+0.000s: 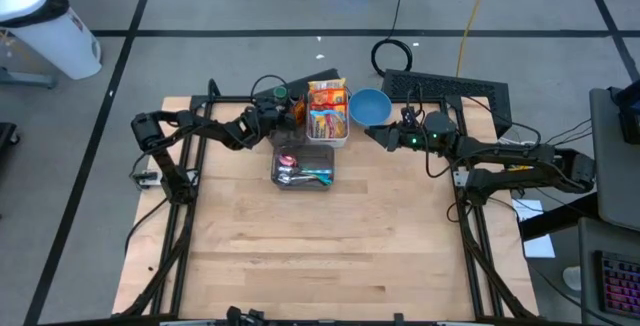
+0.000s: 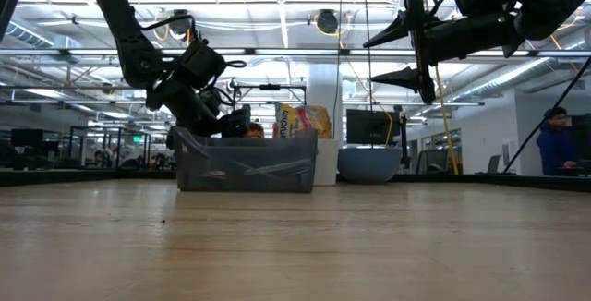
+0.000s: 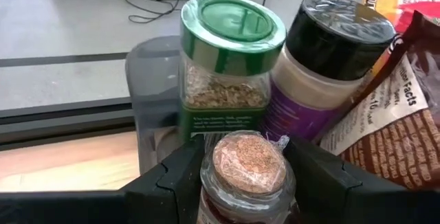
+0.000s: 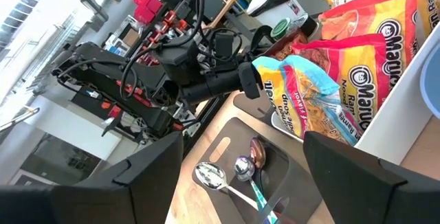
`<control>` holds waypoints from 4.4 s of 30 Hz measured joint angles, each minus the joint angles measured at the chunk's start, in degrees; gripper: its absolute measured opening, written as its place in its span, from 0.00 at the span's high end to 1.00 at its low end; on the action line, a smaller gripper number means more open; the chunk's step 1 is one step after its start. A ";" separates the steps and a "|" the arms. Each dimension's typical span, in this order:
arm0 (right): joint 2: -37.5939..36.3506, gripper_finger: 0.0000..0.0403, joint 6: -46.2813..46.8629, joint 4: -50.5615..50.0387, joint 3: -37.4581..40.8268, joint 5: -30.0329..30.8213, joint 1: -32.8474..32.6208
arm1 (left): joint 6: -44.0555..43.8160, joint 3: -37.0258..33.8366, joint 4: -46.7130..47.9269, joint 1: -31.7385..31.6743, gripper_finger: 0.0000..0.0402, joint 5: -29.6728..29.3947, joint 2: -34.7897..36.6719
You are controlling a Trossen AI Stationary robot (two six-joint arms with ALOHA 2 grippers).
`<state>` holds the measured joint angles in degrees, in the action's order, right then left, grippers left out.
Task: Pick & Place Food Item
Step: Put the brown seasoning bottle into the top black bin, then return to Home Position
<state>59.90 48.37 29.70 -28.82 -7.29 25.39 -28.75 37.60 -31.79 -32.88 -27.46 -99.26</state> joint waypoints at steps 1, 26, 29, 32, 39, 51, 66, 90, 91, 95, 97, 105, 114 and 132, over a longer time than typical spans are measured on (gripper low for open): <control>0.00 0.27 -0.01 -0.01 0.00 0.00 -0.01 | 0.17 0.00 0.02 -0.01 0.55 0.11 0.00; 0.00 0.27 -0.02 0.00 0.00 0.02 -0.01 | 1.46 0.00 0.17 -0.04 0.47 1.72 0.00; 0.00 0.27 -0.02 0.01 0.00 0.02 -0.01 | 1.26 0.00 0.15 -0.04 0.42 1.72 0.00; 0.00 0.27 -0.02 0.01 0.00 0.02 -0.01 | 1.05 0.00 0.15 -0.04 0.39 1.70 0.00; 0.00 0.27 0.00 -0.01 0.00 0.01 0.01 | 1.27 0.00 -0.41 -0.04 0.37 1.70 0.00; 0.00 0.27 0.21 0.07 0.00 -0.30 -0.01 | 7.74 0.09 -2.32 -0.04 0.37 5.37 4.50; -4.54 0.43 -4.02 2.49 0.00 -10.76 4.01 | 10.58 0.11 18.59 0.00 0.41 19.02 38.58; -59.76 1.00 -22.30 -57.55 -0.61 1.90 14.29 | -0.16 0.11 43.78 20.09 0.98 19.87 68.30; -59.54 1.00 -23.30 -59.91 -0.96 1.29 14.24 | -0.34 0.05 43.76 21.71 0.98 18.04 68.30; -59.57 1.00 -26.15 -60.53 -0.47 1.15 14.07 | -1.01 -1.96 41.66 28.29 0.99 9.97 68.04; -59.75 1.00 -26.49 -60.90 0.72 3.03 13.96 | -1.87 -3.82 39.20 31.35 0.99 6.21 68.06; -59.63 1.00 -23.99 -44.49 12.46 1.31 13.07 | -2.90 -15.36 19.16 40.45 0.99 -5.65 68.06; -59.11 1.00 -22.91 -39.20 21.24 7.16 9.08 | 0.08 -17.92 22.86 42.27 0.98 -9.86 68.20; -47.70 1.00 -24.92 -37.03 24.61 14.53 2.62 | 6.22 -17.99 45.04 42.23 0.99 -12.76 79.28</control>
<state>12.20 23.45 -7.33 -4.21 7.24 28.01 -22.53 19.62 13.26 9.34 -40.22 -19.98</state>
